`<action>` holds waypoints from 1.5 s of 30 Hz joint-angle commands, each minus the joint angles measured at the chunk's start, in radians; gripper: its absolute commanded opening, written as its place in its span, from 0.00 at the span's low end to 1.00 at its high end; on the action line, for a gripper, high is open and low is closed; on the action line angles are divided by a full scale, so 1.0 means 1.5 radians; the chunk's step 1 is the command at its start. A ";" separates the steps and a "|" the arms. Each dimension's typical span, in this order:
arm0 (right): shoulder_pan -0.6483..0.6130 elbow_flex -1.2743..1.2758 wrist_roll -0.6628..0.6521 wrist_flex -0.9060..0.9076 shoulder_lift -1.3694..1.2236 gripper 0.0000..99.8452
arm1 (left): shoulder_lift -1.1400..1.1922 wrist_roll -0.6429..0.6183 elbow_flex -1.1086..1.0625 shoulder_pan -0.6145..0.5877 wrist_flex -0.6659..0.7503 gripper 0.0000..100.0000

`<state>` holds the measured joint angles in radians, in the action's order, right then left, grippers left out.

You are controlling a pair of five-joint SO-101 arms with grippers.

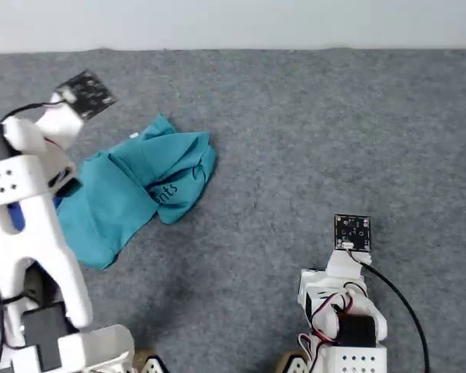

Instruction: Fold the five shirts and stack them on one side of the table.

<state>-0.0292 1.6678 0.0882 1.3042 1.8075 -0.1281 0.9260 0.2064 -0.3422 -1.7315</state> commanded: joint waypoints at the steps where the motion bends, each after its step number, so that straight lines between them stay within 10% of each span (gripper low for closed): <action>1: -0.005 0.009 -0.002 0.002 0.006 0.01 | -0.024 -0.058 -0.005 0.069 -0.013 0.21; 11: -0.005 0.009 -0.002 0.002 0.006 0.01 | 0.196 -0.170 0.048 0.100 0.085 0.21; 21: -0.005 0.009 -0.002 0.002 0.006 0.01 | 0.391 -0.209 0.228 0.097 -0.019 0.20; 45: -0.005 0.009 -0.002 0.002 0.006 0.01 | 0.443 -0.334 0.018 0.204 0.116 0.20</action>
<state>-0.0292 1.6678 0.0882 1.3042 1.8075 0.5301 0.4442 0.2279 -0.0215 -1.5950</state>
